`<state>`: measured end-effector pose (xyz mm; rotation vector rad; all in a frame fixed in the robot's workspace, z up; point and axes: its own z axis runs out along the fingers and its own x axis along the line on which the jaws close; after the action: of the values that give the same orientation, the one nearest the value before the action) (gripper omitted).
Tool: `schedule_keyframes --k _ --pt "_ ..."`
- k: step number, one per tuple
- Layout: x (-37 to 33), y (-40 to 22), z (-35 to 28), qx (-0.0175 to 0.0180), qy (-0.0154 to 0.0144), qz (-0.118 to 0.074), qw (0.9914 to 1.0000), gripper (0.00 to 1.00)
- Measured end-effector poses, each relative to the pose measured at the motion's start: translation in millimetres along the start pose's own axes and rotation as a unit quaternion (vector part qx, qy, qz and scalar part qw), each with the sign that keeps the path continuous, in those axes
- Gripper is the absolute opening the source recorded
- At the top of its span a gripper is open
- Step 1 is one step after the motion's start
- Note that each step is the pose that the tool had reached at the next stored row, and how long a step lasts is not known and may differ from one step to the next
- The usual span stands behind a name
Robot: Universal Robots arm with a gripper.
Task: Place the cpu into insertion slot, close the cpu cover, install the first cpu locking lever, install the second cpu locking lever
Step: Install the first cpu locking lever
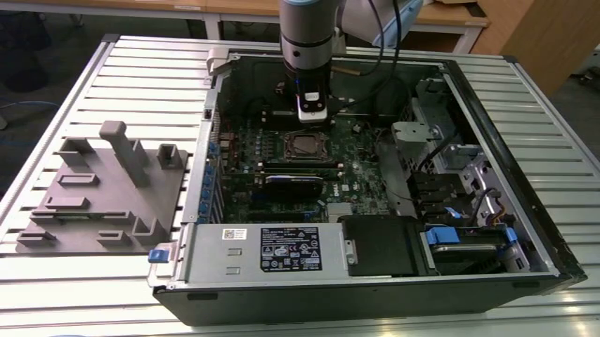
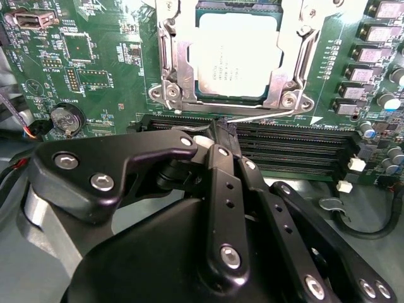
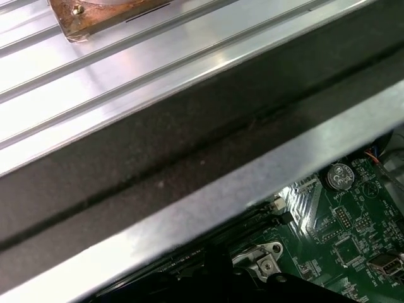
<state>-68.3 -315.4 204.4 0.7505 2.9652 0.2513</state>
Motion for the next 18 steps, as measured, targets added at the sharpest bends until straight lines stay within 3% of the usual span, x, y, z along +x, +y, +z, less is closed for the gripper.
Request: schedule_keyframes --k 7,11,18 --pt "-0.2 0.0 0.8 0.0004 -0.0016 0.009 0.99996 0.1" --pt "-0.2 0.0 1.3 -0.0017 -0.0043 0.008 0.99995 0.1" --pt "-0.1 -0.2 1.4 -0.0025 -0.0045 0.008 0.99995 0.1"
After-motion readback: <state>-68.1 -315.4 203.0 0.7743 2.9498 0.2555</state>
